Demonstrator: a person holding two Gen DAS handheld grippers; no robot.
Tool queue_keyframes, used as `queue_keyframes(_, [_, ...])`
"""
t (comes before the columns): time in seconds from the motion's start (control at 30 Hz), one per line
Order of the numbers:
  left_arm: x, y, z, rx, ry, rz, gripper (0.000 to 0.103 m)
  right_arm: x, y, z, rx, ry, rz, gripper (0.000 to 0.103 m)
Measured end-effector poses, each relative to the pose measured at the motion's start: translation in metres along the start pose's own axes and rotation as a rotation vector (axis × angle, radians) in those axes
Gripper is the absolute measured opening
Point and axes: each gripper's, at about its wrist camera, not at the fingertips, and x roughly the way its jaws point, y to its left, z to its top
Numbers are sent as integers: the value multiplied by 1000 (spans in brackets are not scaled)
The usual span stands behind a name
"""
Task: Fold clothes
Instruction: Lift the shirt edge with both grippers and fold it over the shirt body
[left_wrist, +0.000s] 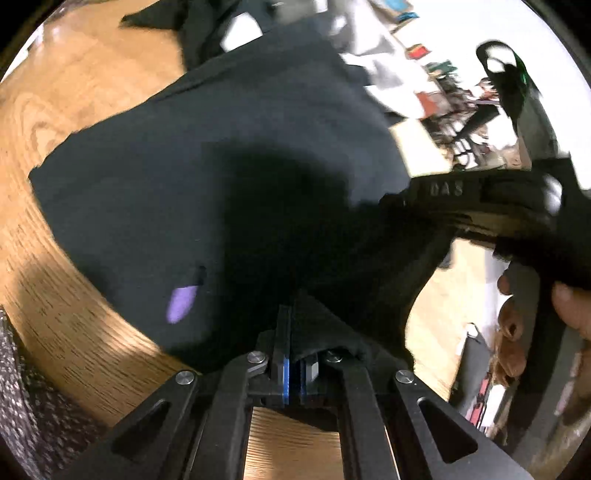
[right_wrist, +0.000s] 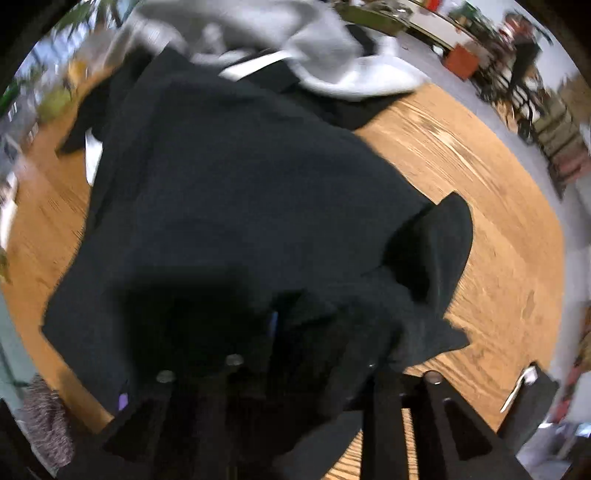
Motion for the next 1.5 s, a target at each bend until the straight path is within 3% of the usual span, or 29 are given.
queue_keyframes(0.17, [13, -2, 7, -16, 29, 25, 4, -10, 23, 4, -104, -7, -45, 66])
queue_keyframes(0.23, [14, -2, 6, -28, 40, 24, 4, -25, 17, 1, -121, -32, -33, 69])
queue_keyframes(0.33, [14, -1, 5, -43, 51, 35, 6, -57, -3, -2, -134, -146, -122, 78])
queue_keyframes(0.4, [13, 2, 5, -54, 59, 51, 12, -81, -24, -5, -138, -266, -197, 84])
queue_keyframes(0.47, [13, 4, 5, -58, 68, 60, 15, -89, -39, -4, -109, -323, -190, 84])
queue_keyframes(0.53, [11, 8, 7, -68, 76, 50, 17, -91, -53, 1, -72, -353, -160, 67])
queue_keyframes(0.57, [10, 11, 7, -77, 79, 43, 19, -84, -61, -3, -61, -336, -124, 35])
queue_keyframes(0.6, [7, 17, 9, -91, 79, 34, 24, -74, -68, -3, -40, -298, -71, 22])
queue_keyframes(0.7, [-8, 37, 17, -122, 55, 10, 38, -43, -84, -10, -5, -200, 50, 19])
queue_keyframes(0.77, [-14, 41, 20, -105, 26, 20, 38, -28, -93, -13, 22, -180, 56, 20])
queue_keyframes(0.8, [-16, 42, 21, -92, 13, 37, 38, -23, -98, -14, 42, -172, 54, 25])
queue_keyframes(0.87, [-12, 39, 25, -79, -3, 52, 38, -13, -104, -12, 73, -121, 118, 36])
queue_keyframes(0.93, [-8, 38, 26, -72, 0, 34, 38, -4, -107, -11, 74, -64, 180, 36])
queue_keyframes(0.97, [-11, 44, 25, -69, -10, 29, 35, -1, -103, -10, 48, -61, 184, 37])
queue_keyframes(1.07, [-19, 53, 27, -48, -37, -11, 5, 5, -83, -8, -55, -53, 138, 37])
queue_keyframes(1.17, [-11, 46, 34, -52, -49, -51, 3, 14, -72, -3, -94, -20, 84, 36])
queue_keyframes(1.27, [-9, 50, 31, -62, -36, -55, 3, 5, -87, 13, -30, -60, 93, 27])
queue_keyframes(1.4, [-6, 64, 18, -86, 3, -70, 3, -10, -99, 55, 6, -130, -3, 27])
queue_keyframes(1.43, [-8, 68, 15, -96, 6, -70, 3, -15, -96, 69, -2, -178, -44, 27])
queue_keyframes(1.5, [-14, 76, 11, -122, 5, -59, 3, -28, -88, 90, -17, -298, -39, 30])
